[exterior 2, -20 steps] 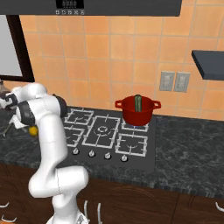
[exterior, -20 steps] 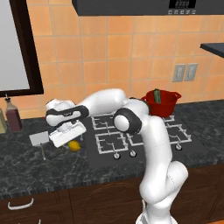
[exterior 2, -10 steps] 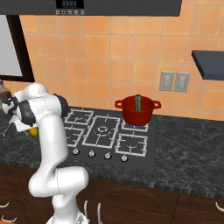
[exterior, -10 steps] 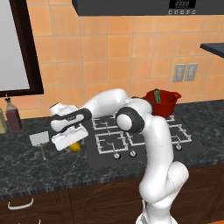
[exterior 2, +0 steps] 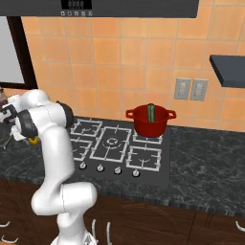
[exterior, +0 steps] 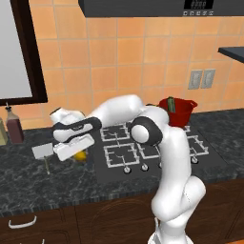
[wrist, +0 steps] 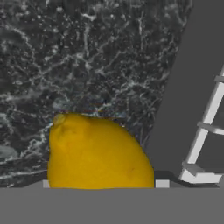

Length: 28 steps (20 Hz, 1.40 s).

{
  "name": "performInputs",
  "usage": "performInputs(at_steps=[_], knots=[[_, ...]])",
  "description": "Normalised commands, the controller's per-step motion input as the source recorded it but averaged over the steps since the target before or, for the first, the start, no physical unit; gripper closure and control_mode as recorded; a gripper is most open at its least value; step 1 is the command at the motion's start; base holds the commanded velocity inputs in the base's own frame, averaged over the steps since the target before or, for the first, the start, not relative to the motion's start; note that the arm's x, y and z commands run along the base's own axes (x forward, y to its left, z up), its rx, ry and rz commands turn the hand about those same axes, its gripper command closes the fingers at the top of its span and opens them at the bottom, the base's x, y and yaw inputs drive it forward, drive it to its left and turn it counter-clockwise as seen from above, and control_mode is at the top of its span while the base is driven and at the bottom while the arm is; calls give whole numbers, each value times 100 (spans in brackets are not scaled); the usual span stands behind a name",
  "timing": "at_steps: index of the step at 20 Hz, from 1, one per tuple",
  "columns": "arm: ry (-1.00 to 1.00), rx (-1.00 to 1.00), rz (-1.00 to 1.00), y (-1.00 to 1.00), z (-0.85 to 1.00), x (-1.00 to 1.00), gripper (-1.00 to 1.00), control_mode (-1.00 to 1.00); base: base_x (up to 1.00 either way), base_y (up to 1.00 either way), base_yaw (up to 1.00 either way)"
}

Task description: Put the cucumber and lemon in the pot. Retrieve the spatula and lightly stir the vegetables in the pot.

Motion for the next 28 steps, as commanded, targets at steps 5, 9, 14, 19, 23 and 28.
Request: performInputs(at_steps=[5, 9, 14, 19, 23, 28], knots=[[-33, 8, -2, -51, 100, -68, 100, -100, 0, 0, 0], [-20, 15, -6, -93, 100, -39, 100, -100, 0, 0, 0], [-15, 13, -10, -100, 88, -7, 100, -100, 0, 0, 0], [-10, 9, -10, -100, 56, 0, 100, -100, 0, 0, 0], [-8, 2, -11, -100, 38, 0, 100, -100, 0, 0, 0], [-4, 3, -11, -100, 13, 1, 100, -100, 0, 0, 0]])
